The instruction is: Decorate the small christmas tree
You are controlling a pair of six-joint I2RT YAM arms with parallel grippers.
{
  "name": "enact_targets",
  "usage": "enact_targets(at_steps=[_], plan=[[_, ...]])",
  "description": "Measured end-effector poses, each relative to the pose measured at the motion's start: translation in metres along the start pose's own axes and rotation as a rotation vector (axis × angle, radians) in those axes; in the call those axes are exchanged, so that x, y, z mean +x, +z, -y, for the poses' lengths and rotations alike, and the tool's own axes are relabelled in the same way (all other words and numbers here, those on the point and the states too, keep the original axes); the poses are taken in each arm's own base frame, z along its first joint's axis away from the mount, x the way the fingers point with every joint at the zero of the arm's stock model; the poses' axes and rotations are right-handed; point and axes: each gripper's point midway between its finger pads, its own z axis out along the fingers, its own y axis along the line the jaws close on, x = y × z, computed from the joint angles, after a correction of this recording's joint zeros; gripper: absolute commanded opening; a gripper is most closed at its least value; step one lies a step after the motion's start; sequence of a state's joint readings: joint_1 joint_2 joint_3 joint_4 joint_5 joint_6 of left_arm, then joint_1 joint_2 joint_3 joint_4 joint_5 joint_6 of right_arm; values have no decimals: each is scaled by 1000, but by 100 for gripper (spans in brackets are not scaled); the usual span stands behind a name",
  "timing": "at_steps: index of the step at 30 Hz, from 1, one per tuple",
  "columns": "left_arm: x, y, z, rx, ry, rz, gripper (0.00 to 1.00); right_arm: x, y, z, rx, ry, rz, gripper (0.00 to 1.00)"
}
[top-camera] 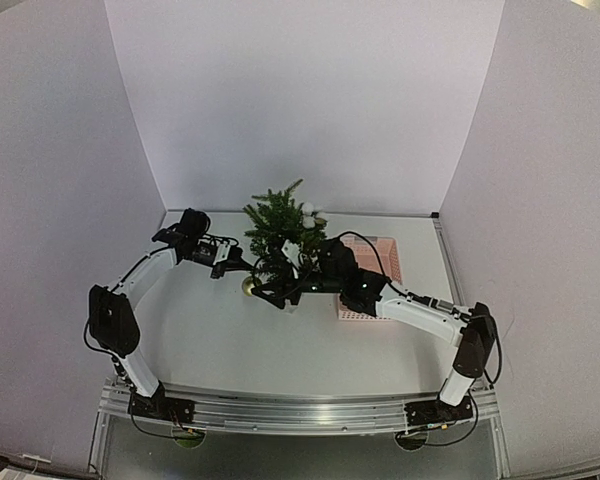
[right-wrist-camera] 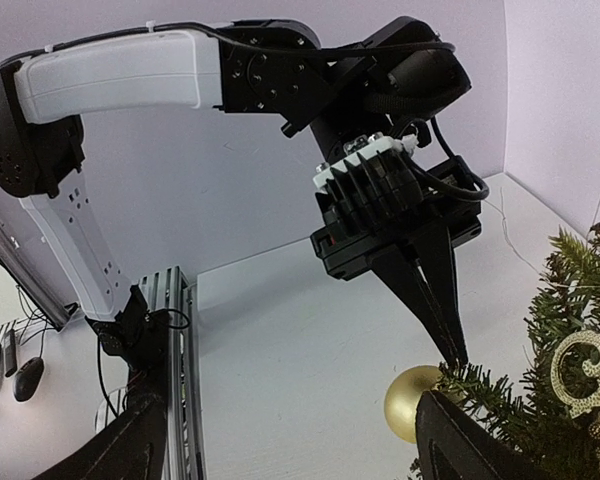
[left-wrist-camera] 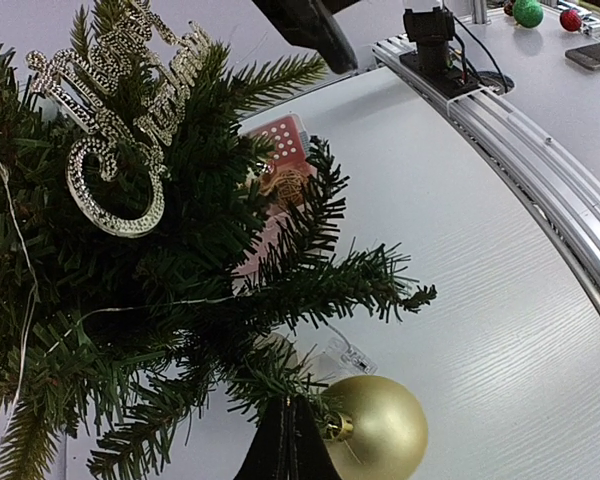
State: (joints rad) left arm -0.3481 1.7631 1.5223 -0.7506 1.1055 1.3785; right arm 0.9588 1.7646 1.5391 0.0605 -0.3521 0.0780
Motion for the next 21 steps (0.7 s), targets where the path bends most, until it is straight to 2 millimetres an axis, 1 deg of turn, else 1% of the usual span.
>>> enact_targets(at_steps=[5,12,21], plan=[[1,2,0,6,-6,11,0,5,3,3,5,3,-10,84],[1,5,-1,-1,-12,25,0,6,4,4,6,-2,-13,85],[4,12,5,13,-43,34,1,7,4,4,6,-4,-13,86]])
